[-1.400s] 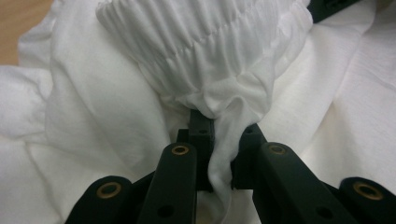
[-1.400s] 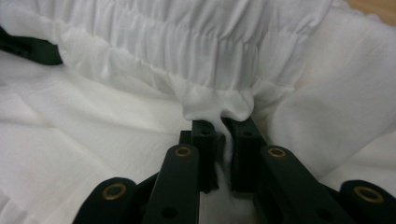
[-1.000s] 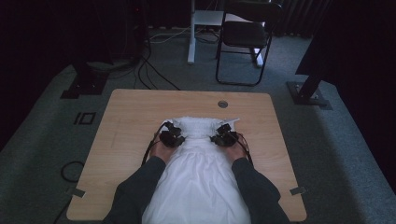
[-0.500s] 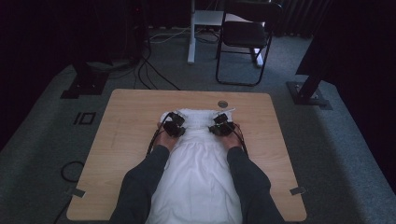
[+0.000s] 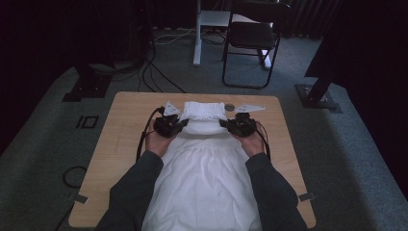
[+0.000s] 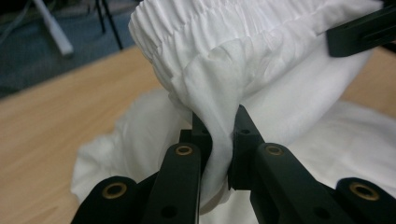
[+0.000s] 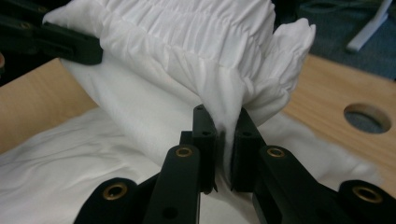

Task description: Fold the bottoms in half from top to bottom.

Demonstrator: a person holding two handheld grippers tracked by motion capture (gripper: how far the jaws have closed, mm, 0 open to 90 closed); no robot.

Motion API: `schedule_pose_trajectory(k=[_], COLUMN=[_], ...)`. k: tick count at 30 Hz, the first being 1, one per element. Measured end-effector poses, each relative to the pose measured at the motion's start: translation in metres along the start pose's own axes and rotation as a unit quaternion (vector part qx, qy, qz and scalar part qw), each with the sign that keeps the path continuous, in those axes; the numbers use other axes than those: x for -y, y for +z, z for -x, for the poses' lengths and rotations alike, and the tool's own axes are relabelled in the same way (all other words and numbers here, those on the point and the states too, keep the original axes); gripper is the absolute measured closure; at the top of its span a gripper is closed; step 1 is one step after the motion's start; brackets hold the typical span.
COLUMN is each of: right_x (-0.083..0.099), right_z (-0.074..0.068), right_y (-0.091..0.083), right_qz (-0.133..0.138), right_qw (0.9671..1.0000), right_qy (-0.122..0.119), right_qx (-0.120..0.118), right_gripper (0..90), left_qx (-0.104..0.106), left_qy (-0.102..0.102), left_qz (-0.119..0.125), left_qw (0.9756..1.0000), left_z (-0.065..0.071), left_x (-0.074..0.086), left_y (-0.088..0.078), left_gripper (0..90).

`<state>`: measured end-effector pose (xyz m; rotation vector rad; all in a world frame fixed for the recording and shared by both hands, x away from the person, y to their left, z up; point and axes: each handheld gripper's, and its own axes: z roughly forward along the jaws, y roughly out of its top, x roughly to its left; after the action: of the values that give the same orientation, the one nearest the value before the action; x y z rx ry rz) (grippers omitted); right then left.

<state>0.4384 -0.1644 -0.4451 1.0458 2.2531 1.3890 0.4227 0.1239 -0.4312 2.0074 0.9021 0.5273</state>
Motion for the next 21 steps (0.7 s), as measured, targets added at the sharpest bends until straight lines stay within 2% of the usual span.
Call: schedule_pose_trajectory(k=[1,4,5,6,7,8,9,10,11,12,13,14,15,16,17,18,19,20,21], right_x=[0.000,0.000,0.000,0.004,0.004,0.012,0.012,0.023,0.023,0.036,0.036,0.053,0.053,0.071,0.071,0.090,0.090,0.107,0.107], right_z=[0.000,-0.020,-0.020,-0.029,-0.029,-0.038,-0.038,-0.048,-0.048,-0.057,-0.057,-0.066,-0.066,-0.072,-0.072,-0.075,-0.075,-0.075,-0.075], right_y=[0.000,-0.027,-0.027,-0.037,-0.037,-0.045,-0.045,-0.051,-0.051,-0.055,-0.055,-0.055,-0.055,-0.050,-0.050,-0.042,-0.042,-0.031,-0.031], right_qz=[0.000,0.016,0.016,0.017,0.017,0.014,0.014,0.010,0.010,0.003,0.003,-0.013,-0.013,-0.035,-0.035,-0.055,-0.055,-0.077,-0.077], right_qw=[1.0000,0.9995,0.9995,0.9992,0.9992,0.9989,0.9989,0.9986,0.9986,0.9985,0.9985,0.9982,0.9982,0.9973,0.9973,0.9964,0.9964,0.9954,0.9954], right_qy=[0.000,-0.028,-0.028,-0.037,-0.037,-0.044,-0.044,-0.049,-0.049,-0.050,-0.050,-0.054,-0.054,-0.060,-0.060,-0.059,-0.059,-0.049,-0.049], right_qx=[0.000,-0.001,-0.001,-0.004,-0.004,-0.007,-0.007,-0.015,-0.015,-0.022,-0.022,-0.025,-0.025,-0.024,-0.024,-0.027,-0.027,-0.030,-0.030], right_gripper=[83.1,83.1,83.1,83.1,83.1,83.1,83.1,83.1,83.1,83.1,83.1,83.0,83.0,82.9,82.9,82.9,82.9,82.9,82.9], left_qx=[0.005,0.024,0.031,0.035,0.040,0.045,0.048,0.059,0.059,0.063,0.064,0.067,0.077,0.084,0.091,0.095,0.095,0.094,0.088], left_qy=[0.005,0.009,0.012,0.015,0.019,0.025,0.028,0.026,0.026,0.025,0.028,0.030,0.028,0.020,0.008,0.001,-0.003,-0.006,-0.001], left_qz=[0.007,0.024,0.027,0.028,0.031,0.030,0.030,0.031,0.031,0.028,0.021,0.012,0.003,-0.007,-0.017,-0.028,-0.039,-0.049,-0.059], left_qw=[1.0000,0.9994,0.9991,0.9989,0.9985,0.9982,0.9980,0.9974,0.9974,0.9973,0.9973,0.9972,0.9967,0.9962,0.9957,0.9950,0.9947,0.9943,0.9944], left_z=[0.003,0.013,0.017,0.022,0.028,0.033,0.038,0.047,0.047,0.051,0.054,0.057,0.059,0.061,0.062,0.062,0.064,0.065,0.067], left_x=[-0.001,0.003,0.006,0.010,0.013,0.018,0.022,0.033,0.033,0.040,0.049,0.058,0.069,0.080,0.090,0.100,0.109,0.117,0.125], left_y=[-0.008,-0.028,-0.034,-0.041,-0.047,-0.053,-0.058,-0.067,-0.067,-0.069,-0.070,-0.069,-0.066,-0.062,-0.058,-0.052,-0.047,-0.041,-0.035], left_gripper=[84.2,84.0,84.0,84.0,84.0,84.0,84.0,83.9,83.9,83.9,83.9,83.8,83.8,83.6,83.6,83.5,83.5,82.9,82.9])
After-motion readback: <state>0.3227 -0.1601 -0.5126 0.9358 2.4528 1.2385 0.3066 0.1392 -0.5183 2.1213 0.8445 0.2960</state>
